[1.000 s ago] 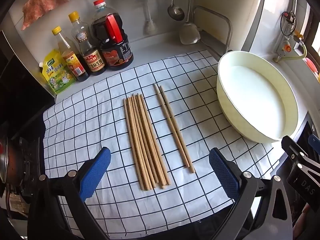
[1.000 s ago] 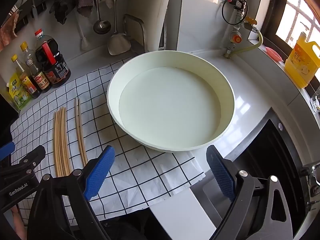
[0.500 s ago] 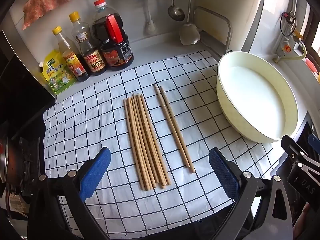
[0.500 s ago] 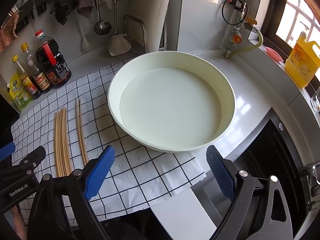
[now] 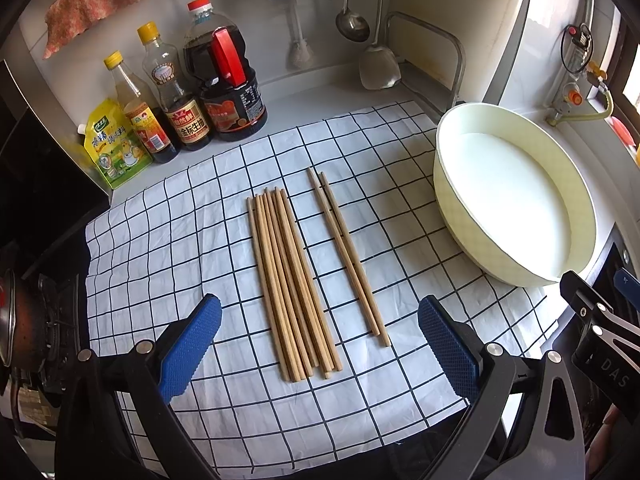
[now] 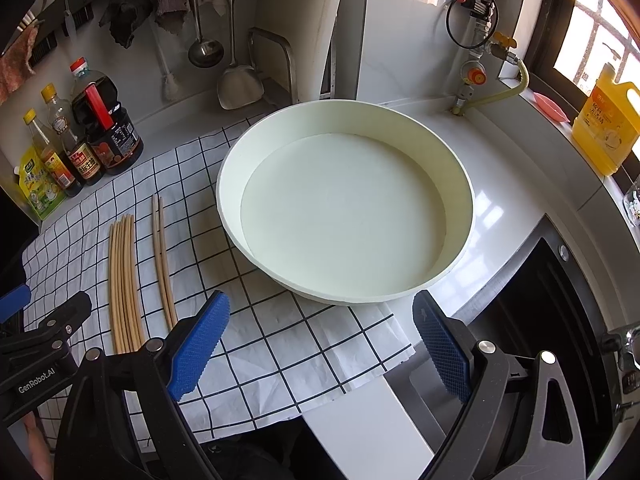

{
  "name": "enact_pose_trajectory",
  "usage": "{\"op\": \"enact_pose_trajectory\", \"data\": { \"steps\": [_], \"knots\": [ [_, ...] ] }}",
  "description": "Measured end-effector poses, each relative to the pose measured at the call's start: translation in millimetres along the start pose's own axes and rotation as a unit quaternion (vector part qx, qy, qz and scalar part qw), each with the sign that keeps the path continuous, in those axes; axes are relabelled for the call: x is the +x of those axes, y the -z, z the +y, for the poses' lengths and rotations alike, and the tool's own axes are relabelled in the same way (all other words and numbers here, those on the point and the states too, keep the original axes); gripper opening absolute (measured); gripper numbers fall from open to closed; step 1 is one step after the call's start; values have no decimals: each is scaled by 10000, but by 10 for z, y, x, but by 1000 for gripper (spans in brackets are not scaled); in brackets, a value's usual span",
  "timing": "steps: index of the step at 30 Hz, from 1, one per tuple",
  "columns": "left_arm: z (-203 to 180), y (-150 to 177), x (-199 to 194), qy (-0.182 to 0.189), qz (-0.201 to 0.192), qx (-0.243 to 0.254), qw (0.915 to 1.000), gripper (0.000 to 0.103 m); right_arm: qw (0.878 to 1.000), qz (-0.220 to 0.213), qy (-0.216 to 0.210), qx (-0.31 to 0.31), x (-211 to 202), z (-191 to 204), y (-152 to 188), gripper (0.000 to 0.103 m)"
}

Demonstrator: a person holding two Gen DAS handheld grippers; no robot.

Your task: Organize utensils

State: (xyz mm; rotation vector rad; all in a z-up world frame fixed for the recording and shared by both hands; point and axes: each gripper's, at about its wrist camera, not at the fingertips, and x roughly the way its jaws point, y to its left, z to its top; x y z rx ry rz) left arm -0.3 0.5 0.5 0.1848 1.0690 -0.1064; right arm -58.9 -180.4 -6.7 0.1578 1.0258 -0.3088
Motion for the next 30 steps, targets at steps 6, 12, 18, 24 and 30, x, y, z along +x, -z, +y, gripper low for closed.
{"op": "enact_pose_trajectory", "data": {
  "steps": [6,12,18,24,30],
  "knots": [
    [10,-7,8,6,9,-13,10000,97,10000,-1,-4,7,0,1,-3,88],
    [13,-8,8,10,4,-11,10000,97,10000,-4,-9,5,4,12,-9,88],
    [12,-10,7,9,5,-14,10000,97,10000,21,-10,-5,18,33,-27,88],
    [18,-14,15,12,12,-13,10000,97,10000,37,-30,-12,39,47,-33,88],
    [19,-12,15,15,11,-12,10000,97,10000,46,-34,-11,42,55,-39,88]
  ]
}}
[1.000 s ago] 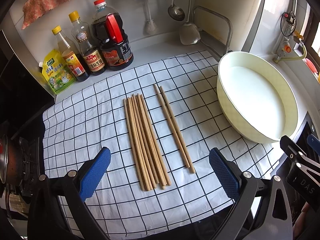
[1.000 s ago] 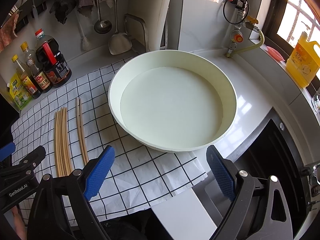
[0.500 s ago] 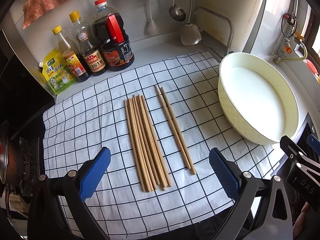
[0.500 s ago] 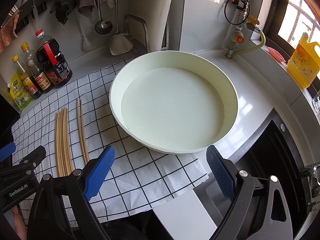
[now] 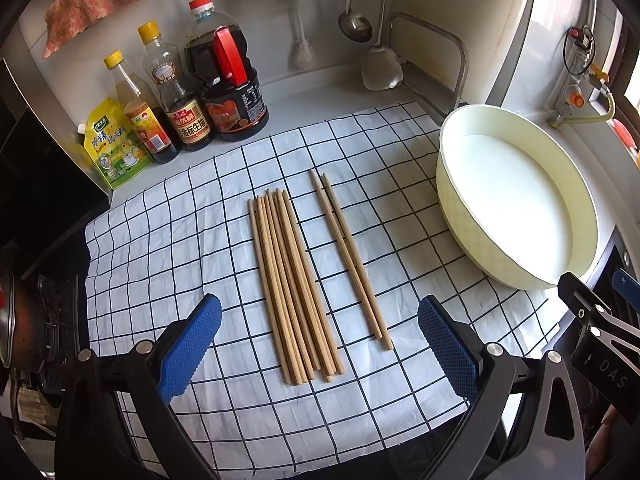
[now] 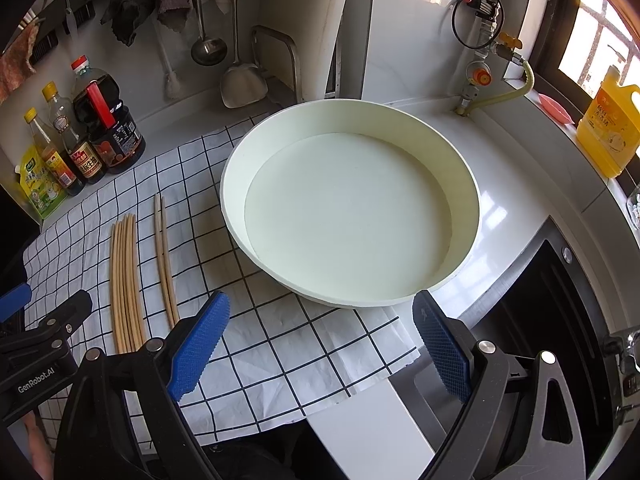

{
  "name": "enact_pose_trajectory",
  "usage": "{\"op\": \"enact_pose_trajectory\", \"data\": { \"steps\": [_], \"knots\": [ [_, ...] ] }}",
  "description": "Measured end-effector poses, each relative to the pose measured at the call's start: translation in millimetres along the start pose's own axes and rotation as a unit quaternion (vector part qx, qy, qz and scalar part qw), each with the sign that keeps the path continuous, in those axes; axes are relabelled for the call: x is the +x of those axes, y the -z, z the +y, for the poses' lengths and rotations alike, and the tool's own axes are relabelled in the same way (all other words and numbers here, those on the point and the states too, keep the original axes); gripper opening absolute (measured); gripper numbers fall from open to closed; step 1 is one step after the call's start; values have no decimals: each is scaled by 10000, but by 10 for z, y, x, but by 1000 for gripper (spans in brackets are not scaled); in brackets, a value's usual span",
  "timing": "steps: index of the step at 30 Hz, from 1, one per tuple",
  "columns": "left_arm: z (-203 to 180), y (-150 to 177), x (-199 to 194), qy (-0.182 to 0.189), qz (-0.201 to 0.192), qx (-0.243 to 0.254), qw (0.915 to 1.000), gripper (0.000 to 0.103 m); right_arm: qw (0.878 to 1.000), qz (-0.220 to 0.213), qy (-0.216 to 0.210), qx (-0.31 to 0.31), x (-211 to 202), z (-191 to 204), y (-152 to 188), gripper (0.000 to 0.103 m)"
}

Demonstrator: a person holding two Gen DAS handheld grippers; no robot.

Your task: Organize utensils

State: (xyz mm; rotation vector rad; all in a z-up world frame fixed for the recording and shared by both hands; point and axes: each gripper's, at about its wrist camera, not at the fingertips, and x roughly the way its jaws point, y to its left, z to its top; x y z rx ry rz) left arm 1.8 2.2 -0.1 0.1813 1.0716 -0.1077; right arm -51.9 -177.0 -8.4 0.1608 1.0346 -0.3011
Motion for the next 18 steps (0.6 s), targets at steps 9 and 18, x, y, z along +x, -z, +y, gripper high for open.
{"op": "enact_pose_trajectory", "data": {
  "steps": [9,18],
  "knots": [
    [18,-7,24,18,21,-2,10000,97,10000,21,-37,-4,1,-29,19,88],
    [25,5,13,8,-14,-6,10000,97,10000,27,-42,-12,-3,-23,16,88]
  ]
}}
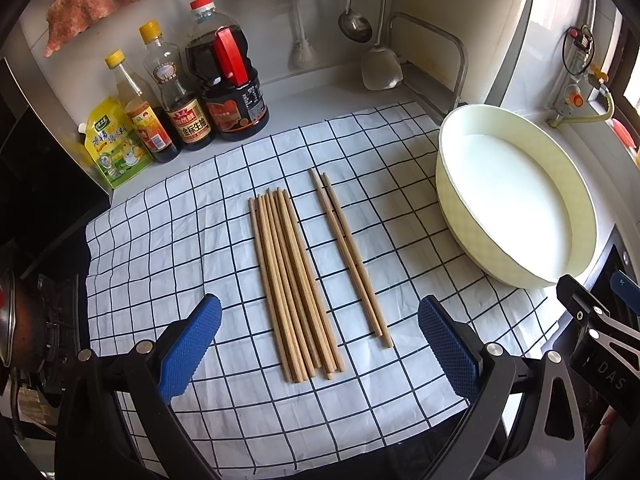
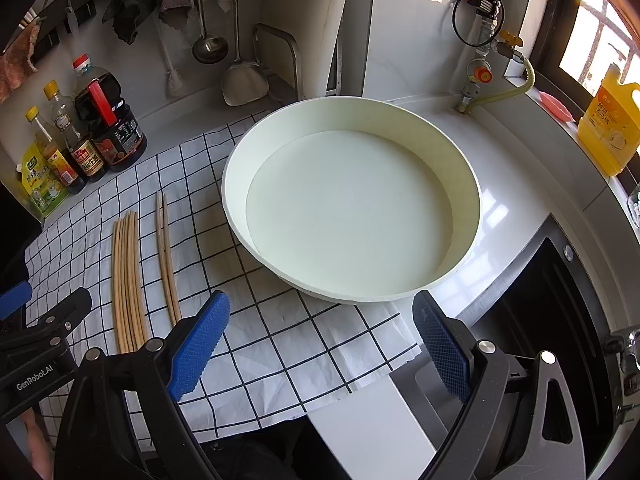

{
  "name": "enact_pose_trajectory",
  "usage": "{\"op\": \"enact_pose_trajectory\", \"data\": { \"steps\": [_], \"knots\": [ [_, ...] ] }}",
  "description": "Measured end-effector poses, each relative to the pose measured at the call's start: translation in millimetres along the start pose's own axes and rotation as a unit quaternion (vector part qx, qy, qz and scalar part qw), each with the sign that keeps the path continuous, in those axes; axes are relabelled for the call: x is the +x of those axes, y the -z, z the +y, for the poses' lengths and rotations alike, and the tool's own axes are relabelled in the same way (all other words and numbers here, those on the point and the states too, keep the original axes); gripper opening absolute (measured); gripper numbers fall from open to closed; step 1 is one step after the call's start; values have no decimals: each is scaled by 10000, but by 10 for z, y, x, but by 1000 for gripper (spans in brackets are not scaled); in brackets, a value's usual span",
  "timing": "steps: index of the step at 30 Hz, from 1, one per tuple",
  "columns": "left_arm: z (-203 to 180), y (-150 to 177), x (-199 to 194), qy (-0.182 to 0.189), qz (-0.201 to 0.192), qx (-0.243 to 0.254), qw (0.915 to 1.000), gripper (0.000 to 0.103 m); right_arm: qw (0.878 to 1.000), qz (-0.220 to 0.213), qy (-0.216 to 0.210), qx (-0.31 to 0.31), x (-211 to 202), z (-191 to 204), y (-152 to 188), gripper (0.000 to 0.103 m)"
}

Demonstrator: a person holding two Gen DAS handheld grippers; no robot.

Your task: Organize utensils

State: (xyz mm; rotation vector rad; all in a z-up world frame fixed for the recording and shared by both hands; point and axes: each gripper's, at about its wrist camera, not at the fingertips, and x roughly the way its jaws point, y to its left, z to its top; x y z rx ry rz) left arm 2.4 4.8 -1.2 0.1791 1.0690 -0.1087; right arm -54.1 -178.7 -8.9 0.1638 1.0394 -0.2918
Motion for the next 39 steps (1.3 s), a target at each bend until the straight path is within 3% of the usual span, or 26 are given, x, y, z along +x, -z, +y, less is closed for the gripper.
{"op": "enact_pose_trajectory", "data": {
  "steps": [17,23,30,39],
  "knots": [
    [109,77,-62,30,-7,-151,9999,97,9998,-32,-157,-132,-34,89,29,88],
    [311,128,-49,62,-28,-402,9992,97,9979,-45,-541,-364,16,274,11,88],
    [755,270,94,22,38,-952,9955,97,9877,165,-1406,-664,203,597,30,88],
    [1200,470,461,-241,87,-1380,9901,97,9742,28,-1781,-1388,416,1060,145,88]
  ]
}}
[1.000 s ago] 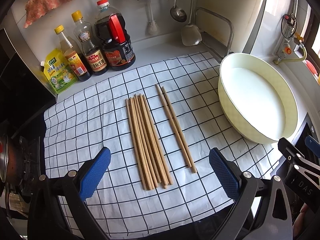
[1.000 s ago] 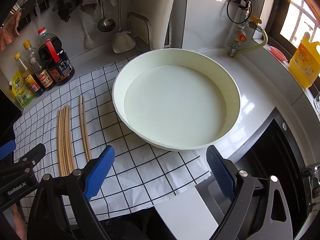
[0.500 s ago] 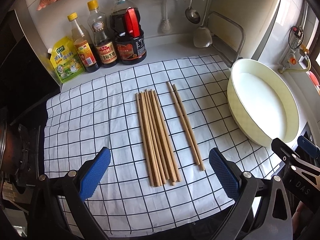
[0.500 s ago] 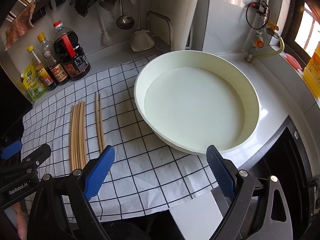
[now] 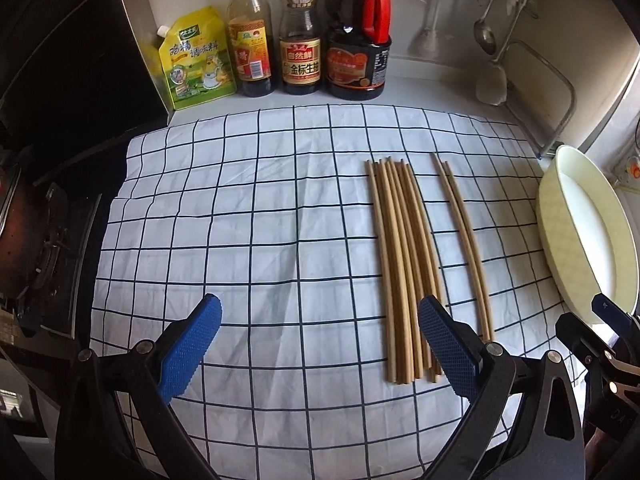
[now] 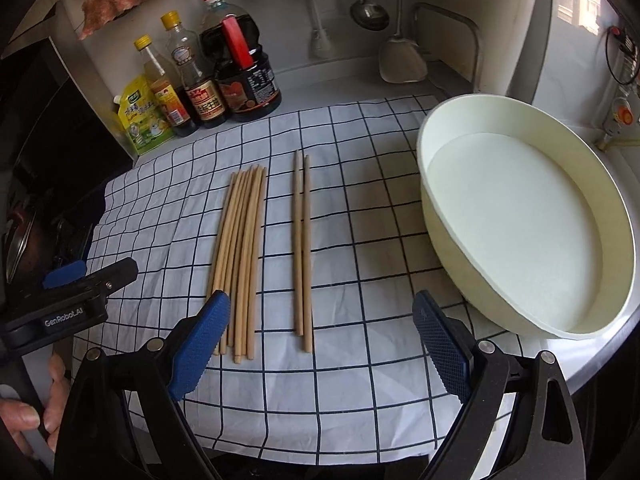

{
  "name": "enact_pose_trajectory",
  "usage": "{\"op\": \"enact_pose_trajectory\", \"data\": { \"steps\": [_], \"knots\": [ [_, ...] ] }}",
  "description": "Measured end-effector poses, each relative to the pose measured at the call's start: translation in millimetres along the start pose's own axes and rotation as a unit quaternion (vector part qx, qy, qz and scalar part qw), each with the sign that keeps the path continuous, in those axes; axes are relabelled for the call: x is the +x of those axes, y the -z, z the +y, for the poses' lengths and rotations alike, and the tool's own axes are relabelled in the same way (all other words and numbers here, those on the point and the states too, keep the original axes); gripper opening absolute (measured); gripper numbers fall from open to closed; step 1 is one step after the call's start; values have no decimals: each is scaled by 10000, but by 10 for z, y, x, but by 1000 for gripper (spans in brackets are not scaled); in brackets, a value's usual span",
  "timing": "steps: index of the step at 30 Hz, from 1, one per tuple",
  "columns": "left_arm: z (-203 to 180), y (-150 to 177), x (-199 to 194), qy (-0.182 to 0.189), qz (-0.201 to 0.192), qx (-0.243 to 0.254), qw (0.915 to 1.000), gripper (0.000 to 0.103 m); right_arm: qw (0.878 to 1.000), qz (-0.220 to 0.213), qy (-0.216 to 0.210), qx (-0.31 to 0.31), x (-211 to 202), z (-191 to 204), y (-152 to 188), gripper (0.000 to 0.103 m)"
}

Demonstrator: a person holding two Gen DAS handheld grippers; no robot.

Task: Organize utensils
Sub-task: 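Close the left tool on one loose wooden chopstick while the right tool grasps the other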

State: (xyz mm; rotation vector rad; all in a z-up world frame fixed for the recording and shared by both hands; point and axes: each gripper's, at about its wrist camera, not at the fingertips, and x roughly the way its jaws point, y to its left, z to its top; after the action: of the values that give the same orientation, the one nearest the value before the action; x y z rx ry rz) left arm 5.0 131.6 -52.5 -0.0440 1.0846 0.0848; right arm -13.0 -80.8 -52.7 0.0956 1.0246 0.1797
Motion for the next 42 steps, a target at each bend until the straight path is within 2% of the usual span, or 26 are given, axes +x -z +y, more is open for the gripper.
{"op": "enact_pose_trajectory", "data": {
  "steps": [4,10,20,30,42],
  "knots": [
    [39,12,182,-10,-50,22,10000,97,9997,88,50,-235,206,98,6,88],
    [-12,9,429,137,-9,162,9998,97,9994,262,191,-109,529,87,9,88],
    [-83,6,700,215,148,300,9992,97,9941,691,493,671,866,-132,32,88],
    [-109,-12,803,345,206,307,9987,97,9876,563,905,1149,934,-314,60,88],
    [-143,7,859,376,234,347,9984,97,9899,577,1063,739,1021,-210,71,88]
  ]
}}
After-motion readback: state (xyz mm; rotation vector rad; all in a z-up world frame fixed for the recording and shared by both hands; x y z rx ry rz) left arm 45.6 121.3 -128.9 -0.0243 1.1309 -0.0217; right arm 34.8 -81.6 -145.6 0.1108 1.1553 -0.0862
